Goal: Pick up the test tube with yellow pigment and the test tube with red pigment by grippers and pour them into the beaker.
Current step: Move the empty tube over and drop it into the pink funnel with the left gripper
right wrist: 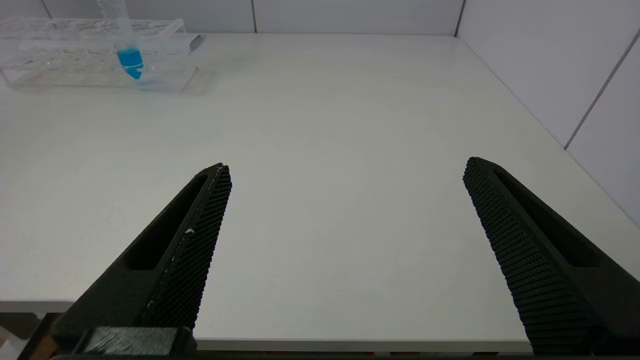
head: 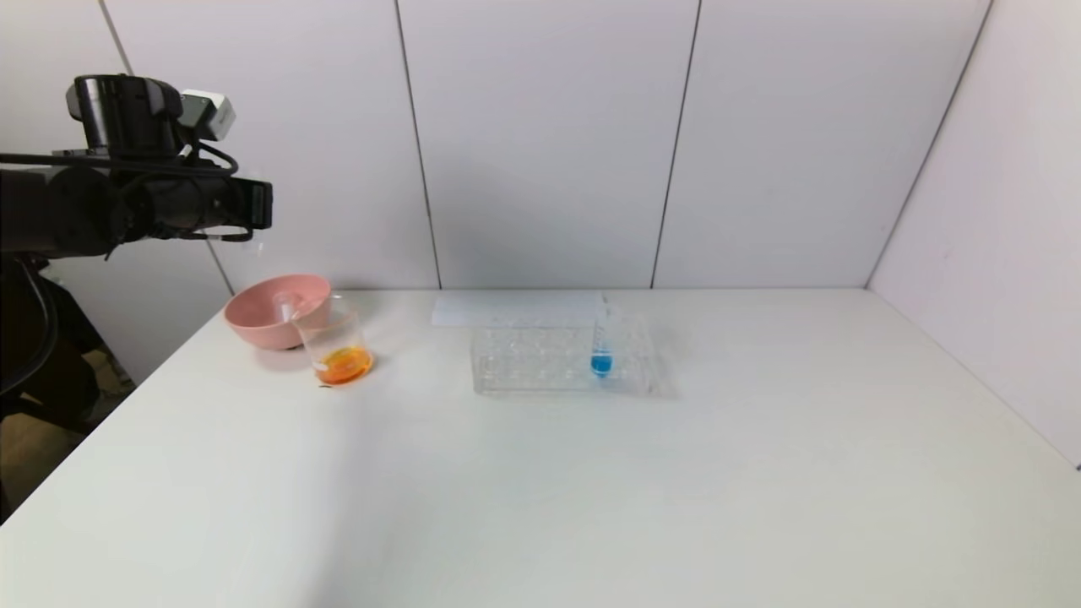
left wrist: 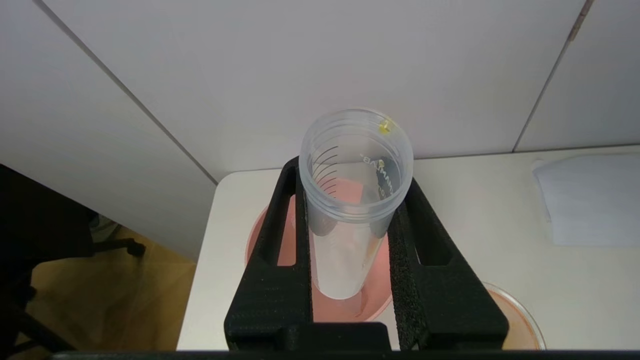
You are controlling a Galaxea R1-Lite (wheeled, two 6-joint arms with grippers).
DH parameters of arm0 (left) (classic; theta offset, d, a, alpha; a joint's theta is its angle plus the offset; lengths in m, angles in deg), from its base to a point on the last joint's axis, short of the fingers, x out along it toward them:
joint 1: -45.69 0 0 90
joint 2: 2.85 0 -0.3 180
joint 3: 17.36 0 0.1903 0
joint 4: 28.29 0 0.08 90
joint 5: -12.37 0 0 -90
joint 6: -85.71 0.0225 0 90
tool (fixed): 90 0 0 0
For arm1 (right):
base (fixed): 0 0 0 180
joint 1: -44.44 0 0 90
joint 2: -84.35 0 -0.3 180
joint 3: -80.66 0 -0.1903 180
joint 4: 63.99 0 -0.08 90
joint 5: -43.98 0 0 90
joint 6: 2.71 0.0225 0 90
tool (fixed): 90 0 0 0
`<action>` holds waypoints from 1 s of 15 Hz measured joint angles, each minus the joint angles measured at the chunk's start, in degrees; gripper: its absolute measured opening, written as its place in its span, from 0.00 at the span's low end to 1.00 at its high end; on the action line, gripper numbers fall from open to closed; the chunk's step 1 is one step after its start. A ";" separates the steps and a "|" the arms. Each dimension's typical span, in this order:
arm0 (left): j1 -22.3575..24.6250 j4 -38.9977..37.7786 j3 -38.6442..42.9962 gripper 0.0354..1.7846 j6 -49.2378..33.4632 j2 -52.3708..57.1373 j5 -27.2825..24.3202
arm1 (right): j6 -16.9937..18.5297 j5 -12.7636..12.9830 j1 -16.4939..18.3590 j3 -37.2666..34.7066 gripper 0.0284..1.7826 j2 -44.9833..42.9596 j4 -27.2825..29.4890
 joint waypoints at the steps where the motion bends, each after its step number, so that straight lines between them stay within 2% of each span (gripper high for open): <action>1: 0.16 -1.85 0.63 0.24 -1.55 -1.05 0.00 | 0.00 0.02 -0.02 0.00 0.95 0.00 0.00; 8: 2.72 -8.41 1.28 0.24 -5.90 -7.79 -0.85 | 0.00 0.00 0.02 0.00 0.95 0.00 0.02; 15: 3.80 -8.74 0.98 0.24 -6.97 -11.82 -3.57 | 0.00 0.00 -0.02 0.00 0.95 0.00 0.00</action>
